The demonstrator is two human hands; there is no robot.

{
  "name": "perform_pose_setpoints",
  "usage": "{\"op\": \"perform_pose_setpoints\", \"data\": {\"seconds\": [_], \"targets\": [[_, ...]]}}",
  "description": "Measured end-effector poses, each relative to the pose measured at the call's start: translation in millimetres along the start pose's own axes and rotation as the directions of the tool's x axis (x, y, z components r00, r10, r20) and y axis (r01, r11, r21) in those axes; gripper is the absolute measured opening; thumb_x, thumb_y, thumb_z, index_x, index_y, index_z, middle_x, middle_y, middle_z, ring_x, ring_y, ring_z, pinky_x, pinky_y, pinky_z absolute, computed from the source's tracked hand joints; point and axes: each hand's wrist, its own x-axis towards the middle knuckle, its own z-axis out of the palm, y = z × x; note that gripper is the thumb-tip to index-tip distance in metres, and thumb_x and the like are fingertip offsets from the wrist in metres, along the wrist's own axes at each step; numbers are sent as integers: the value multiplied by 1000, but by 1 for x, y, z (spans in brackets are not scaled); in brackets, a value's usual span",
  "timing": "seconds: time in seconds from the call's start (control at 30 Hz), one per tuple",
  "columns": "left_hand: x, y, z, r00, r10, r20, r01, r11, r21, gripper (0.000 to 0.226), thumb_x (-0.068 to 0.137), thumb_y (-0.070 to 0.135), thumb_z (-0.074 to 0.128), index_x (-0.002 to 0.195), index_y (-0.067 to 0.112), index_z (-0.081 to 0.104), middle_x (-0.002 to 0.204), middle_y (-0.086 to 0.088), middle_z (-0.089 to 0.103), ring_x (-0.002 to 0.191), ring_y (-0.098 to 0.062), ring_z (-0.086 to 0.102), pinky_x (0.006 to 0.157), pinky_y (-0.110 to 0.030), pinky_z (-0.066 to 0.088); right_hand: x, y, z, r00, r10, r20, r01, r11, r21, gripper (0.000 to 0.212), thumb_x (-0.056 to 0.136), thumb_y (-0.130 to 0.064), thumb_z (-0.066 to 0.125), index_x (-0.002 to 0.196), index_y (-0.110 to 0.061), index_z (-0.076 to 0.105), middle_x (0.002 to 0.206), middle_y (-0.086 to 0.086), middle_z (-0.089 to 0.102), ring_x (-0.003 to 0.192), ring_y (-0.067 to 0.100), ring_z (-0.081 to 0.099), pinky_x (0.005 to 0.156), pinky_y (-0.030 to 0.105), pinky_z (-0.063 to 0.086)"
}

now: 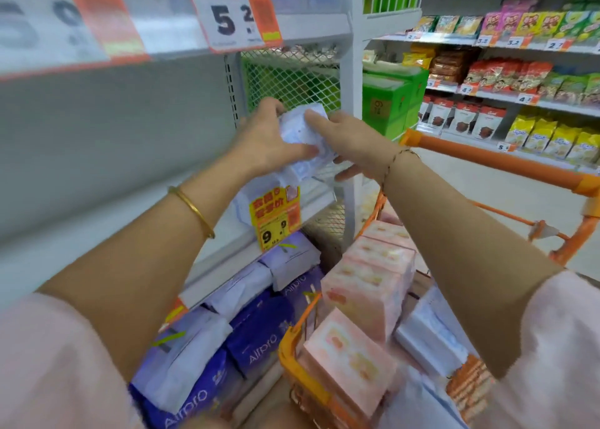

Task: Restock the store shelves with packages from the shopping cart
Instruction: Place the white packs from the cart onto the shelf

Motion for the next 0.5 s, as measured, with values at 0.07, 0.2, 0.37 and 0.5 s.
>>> {"op": "perform_pose_setpoints", "data": {"seconds": [0.07,0.2,0.37,0.5], "targets": [[16,-9,2,991,80,-104,-71,994,81,80,67,45,77,130,14,38,122,-5,49,112,-24,45,86,-32,37,25,-3,11,999,40,37,-47,981,191,58,91,-57,44,135,-19,38,123,6,50,99,30,57,73,40,55],[41,-34,14,982,138,-130,-124,986,112,79,69,40,77,132,11,38,131,-8,45,121,-25,39,96,-32,32,70,7,33,997,44,-67,-8,890,455,39,89,-37,60,119,-15,48,112,7,56,94,27,59,77,41,55],[60,-84,23,996,-10,-86,20,993,113,62,84,39,64,135,11,42,139,-10,46,129,-29,39,106,-34,29,112,34,50,937,28,-349,77,956,282,50,83,-34,66,125,-10,52,123,14,55,105,32,59,90,49,51],[62,-122,40,969,-208,130,178,961,213,55,88,50,47,137,26,42,145,-4,42,133,-30,37,109,-45,32,129,56,61,938,56,-342,1,986,165,53,87,-34,61,129,-4,48,127,16,53,112,34,55,95,49,47]]}}
